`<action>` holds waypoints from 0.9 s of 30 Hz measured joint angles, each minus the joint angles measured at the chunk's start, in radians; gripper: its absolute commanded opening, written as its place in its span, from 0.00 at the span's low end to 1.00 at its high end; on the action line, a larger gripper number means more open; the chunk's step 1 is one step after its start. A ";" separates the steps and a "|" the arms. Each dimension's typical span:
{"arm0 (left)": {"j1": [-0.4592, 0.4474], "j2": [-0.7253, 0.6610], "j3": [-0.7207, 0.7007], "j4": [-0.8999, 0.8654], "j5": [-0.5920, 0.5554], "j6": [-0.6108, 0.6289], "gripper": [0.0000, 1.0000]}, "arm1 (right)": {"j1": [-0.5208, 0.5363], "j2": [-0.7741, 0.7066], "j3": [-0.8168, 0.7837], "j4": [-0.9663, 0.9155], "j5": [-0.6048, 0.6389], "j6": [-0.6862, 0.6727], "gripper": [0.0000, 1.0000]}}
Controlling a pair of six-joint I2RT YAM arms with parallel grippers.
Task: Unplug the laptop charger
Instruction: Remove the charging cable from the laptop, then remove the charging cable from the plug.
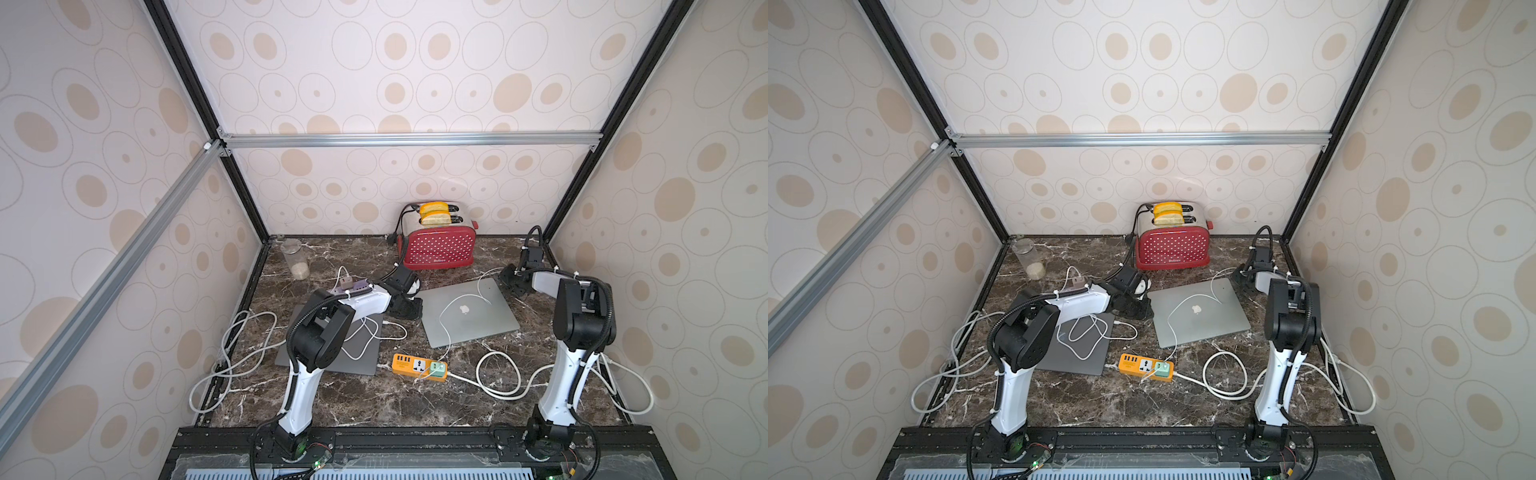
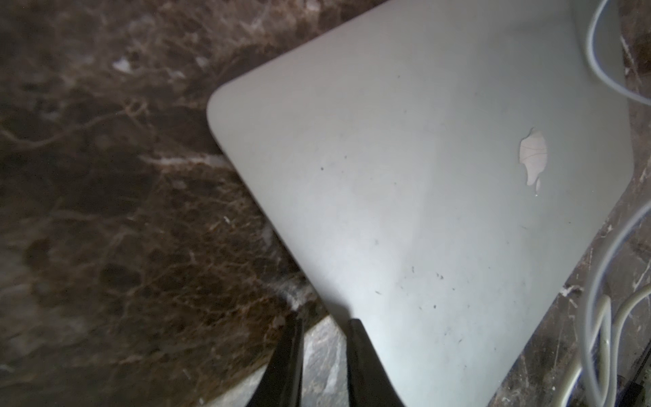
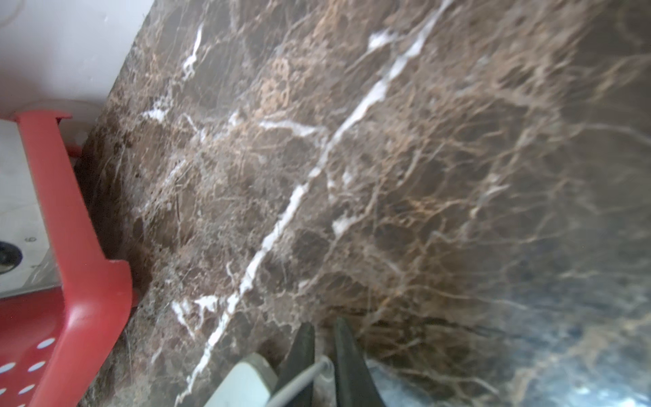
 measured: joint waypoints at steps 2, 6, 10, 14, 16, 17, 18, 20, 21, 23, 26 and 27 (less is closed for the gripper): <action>0.000 0.000 0.000 0.000 0.000 0.000 0.24 | -0.002 0.000 0.000 -0.004 0.003 0.000 0.11; 0.000 0.000 0.000 0.000 0.000 0.000 0.24 | -0.002 0.000 0.001 -0.009 0.007 0.002 0.08; 0.000 -0.001 0.000 0.000 -0.001 0.000 0.24 | -0.003 -0.006 0.008 -0.038 0.026 -0.009 0.08; -0.001 -0.005 -0.003 -0.001 -0.001 0.000 0.24 | -0.018 -0.008 0.043 -0.121 0.055 -0.051 0.09; -0.002 -0.009 -0.006 -0.002 -0.002 0.002 0.24 | -0.032 -0.008 0.074 -0.182 0.080 -0.085 0.10; -0.003 -0.012 -0.010 -0.003 -0.004 0.003 0.24 | -0.039 -0.008 0.092 -0.212 0.097 -0.103 0.10; -0.004 -0.015 -0.014 -0.005 -0.006 0.006 0.25 | -0.043 -0.008 0.108 -0.234 0.113 -0.120 0.11; -0.006 -0.029 -0.026 -0.019 -0.017 0.017 0.27 | -0.050 -0.011 0.131 -0.269 0.151 -0.156 0.12; -0.006 -0.038 -0.030 -0.027 -0.021 0.022 0.27 | -0.053 -0.014 0.134 -0.283 0.167 -0.167 0.13; -0.006 -0.070 -0.039 -0.039 -0.032 0.037 0.29 | -0.057 -0.023 0.133 -0.316 0.190 -0.190 0.15; -0.006 -0.142 -0.042 -0.047 -0.050 0.059 0.33 | -0.063 -0.036 0.107 -0.340 0.202 -0.213 0.22; -0.006 -0.169 -0.043 -0.048 -0.058 0.065 0.34 | -0.065 -0.041 0.097 -0.345 0.203 -0.220 0.27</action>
